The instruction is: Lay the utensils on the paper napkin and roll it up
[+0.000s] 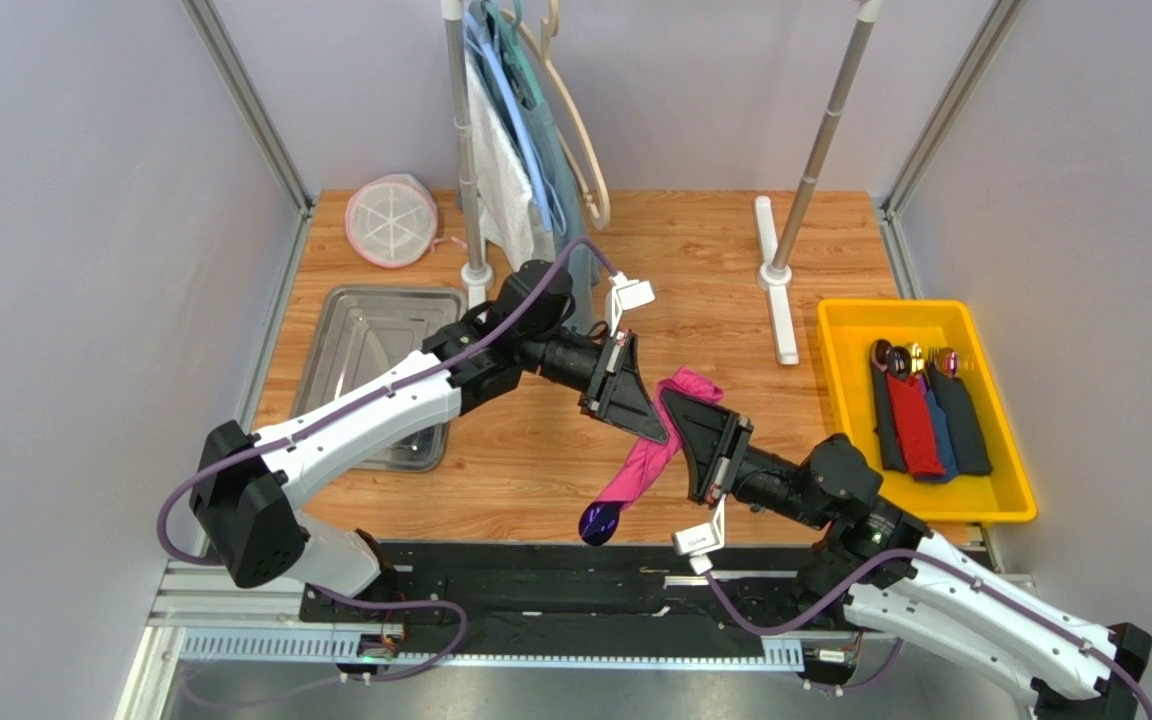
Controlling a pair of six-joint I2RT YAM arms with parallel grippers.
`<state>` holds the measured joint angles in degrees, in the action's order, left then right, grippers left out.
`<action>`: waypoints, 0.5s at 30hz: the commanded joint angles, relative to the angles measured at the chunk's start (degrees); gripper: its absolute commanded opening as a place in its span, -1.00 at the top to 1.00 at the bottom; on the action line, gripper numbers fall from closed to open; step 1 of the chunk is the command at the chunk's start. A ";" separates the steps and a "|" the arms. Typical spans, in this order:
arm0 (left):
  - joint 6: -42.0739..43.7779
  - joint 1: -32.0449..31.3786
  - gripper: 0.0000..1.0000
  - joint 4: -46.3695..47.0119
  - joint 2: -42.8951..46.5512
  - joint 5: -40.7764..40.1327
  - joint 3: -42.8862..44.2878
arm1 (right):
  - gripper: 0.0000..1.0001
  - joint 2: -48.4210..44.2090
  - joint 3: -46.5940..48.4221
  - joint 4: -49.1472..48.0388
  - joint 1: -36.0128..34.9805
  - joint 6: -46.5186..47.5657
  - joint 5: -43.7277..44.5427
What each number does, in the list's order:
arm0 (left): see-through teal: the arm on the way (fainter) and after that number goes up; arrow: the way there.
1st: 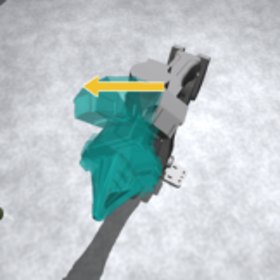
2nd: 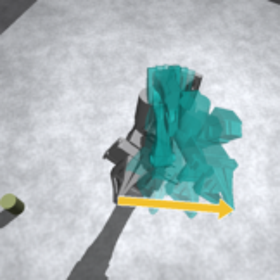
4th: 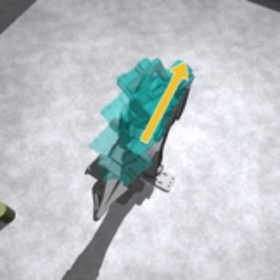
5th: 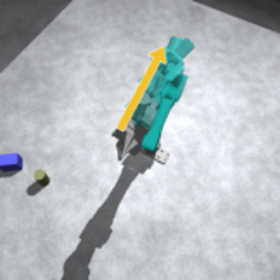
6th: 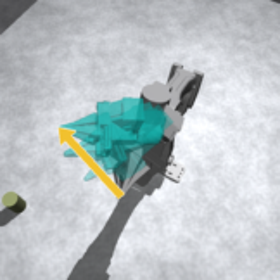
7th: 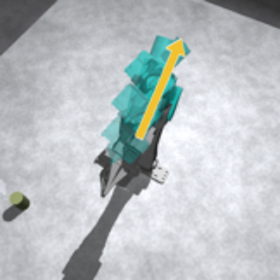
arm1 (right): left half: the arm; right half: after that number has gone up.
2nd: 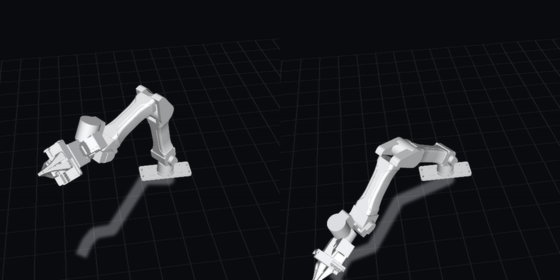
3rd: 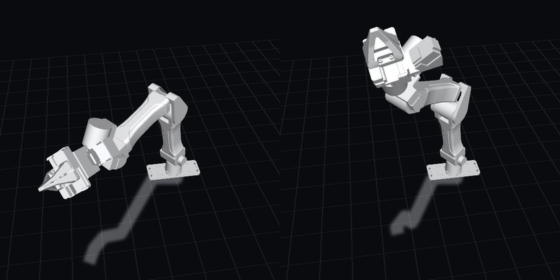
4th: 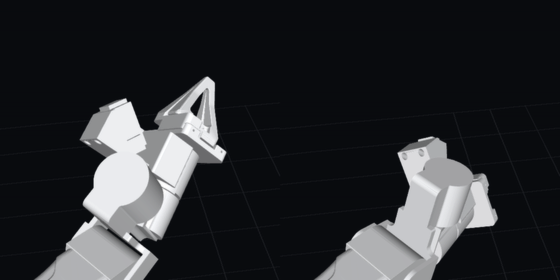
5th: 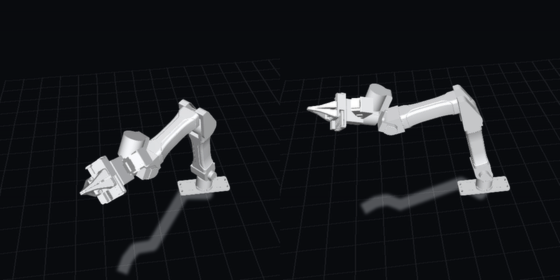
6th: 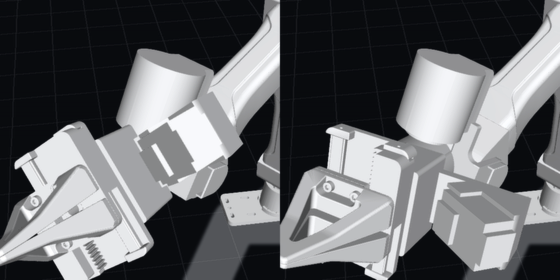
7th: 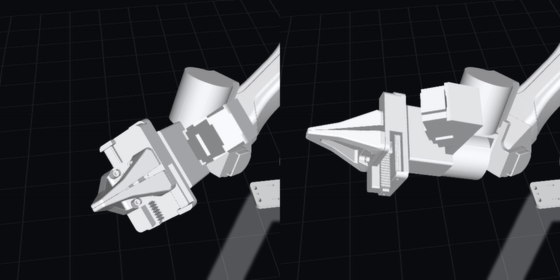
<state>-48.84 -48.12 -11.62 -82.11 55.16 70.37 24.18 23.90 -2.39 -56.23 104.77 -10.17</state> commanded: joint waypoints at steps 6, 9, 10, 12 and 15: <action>16.55 2.15 1.00 -9.46 3.62 -1.45 1.69 | 0.50 -7.13 5.18 14.48 -0.37 -10.28 4.54; 20.18 2.50 1.00 -13.60 3.79 -2.59 2.58 | -0.03 -8.27 9.31 25.19 -0.29 -17.21 4.29; 22.71 2.50 1.00 -14.39 3.97 -3.21 2.75 | -0.30 -8.36 11.67 27.85 -0.37 -19.32 3.94; 25.62 2.68 1.00 -16.85 4.15 -4.70 3.63 | -0.45 -8.10 14.49 35.39 -0.29 -26.08 3.32; 32.56 2.68 1.00 -19.75 4.23 -5.76 4.16 | -0.57 -5.30 20.12 41.04 -0.29 -40.13 4.54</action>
<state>-28.08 -45.17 -26.44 -80.84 50.37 70.98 16.75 37.19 25.98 -56.55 84.49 -7.75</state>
